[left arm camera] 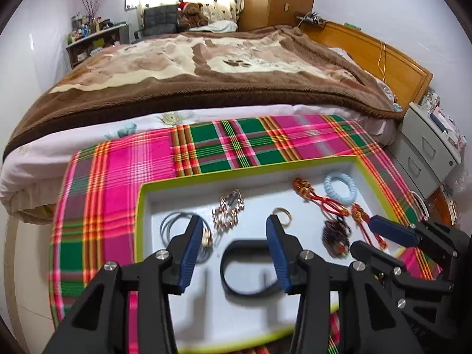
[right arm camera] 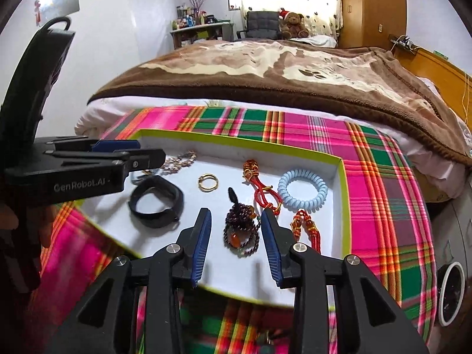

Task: Organize jewelry
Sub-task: 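Withdraw left tool and grasp the lavender coil bracelet on the cloth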

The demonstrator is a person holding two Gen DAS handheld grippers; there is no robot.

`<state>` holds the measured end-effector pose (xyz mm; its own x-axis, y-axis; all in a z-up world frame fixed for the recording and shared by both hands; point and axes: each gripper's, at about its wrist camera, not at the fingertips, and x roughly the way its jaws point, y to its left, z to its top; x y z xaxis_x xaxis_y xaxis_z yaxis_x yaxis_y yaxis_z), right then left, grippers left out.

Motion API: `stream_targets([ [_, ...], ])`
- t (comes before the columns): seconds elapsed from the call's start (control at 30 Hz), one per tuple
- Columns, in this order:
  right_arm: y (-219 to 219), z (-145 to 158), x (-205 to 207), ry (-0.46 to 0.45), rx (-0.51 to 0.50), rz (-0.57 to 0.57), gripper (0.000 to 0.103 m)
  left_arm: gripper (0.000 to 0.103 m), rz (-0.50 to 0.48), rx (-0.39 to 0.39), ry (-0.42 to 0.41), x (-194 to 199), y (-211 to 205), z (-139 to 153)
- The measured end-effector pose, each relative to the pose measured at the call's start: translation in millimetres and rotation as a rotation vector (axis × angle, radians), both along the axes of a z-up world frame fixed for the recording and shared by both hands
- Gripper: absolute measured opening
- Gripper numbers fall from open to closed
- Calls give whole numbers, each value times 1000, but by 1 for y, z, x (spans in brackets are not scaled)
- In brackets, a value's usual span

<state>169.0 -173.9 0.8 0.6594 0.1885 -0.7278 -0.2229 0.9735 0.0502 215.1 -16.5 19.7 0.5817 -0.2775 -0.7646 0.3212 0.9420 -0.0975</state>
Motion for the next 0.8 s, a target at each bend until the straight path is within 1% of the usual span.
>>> stream_targets([
  [0.07, -1, 6, -10, -13, 5, 0, 37, 47, 7, -13, -19, -14, 3, 6],
  [0.1, -2, 9, -15, -20, 9, 0, 40, 48, 14, -17, -26, -20, 5, 8],
  [0.13, -2, 11, -19, -23, 14, 0, 46, 48, 26, -24, -32, -27, 7, 10],
  [0.17, -3, 14, -24, -26, 20, 4, 47, 48, 38, -30, -35, -33, 9, 11],
  [0.23, -4, 17, -34, -33, 25, 8, 48, 48, 62, -51, -43, -47, 13, 14],
  [0.3, -6, 20, -43, -41, 17, 5, 48, 48, 63, -57, -45, -59, 13, 15],
  [0.53, -19, 29, -69, -58, 49, -5, 48, 49, 61, -36, -81, -101, 7, 18],
  [0.6, -21, 30, -75, -67, 41, -6, 48, 49, 45, -36, -79, -111, 2, 17],
  [0.7, -27, 30, -85, -72, 43, -10, 48, 50, 47, -24, -86, -127, -3, 14],
  [0.8, -34, 29, -91, -74, 43, -16, 48, 50, 31, -55, -64, -138, -8, 9],
])
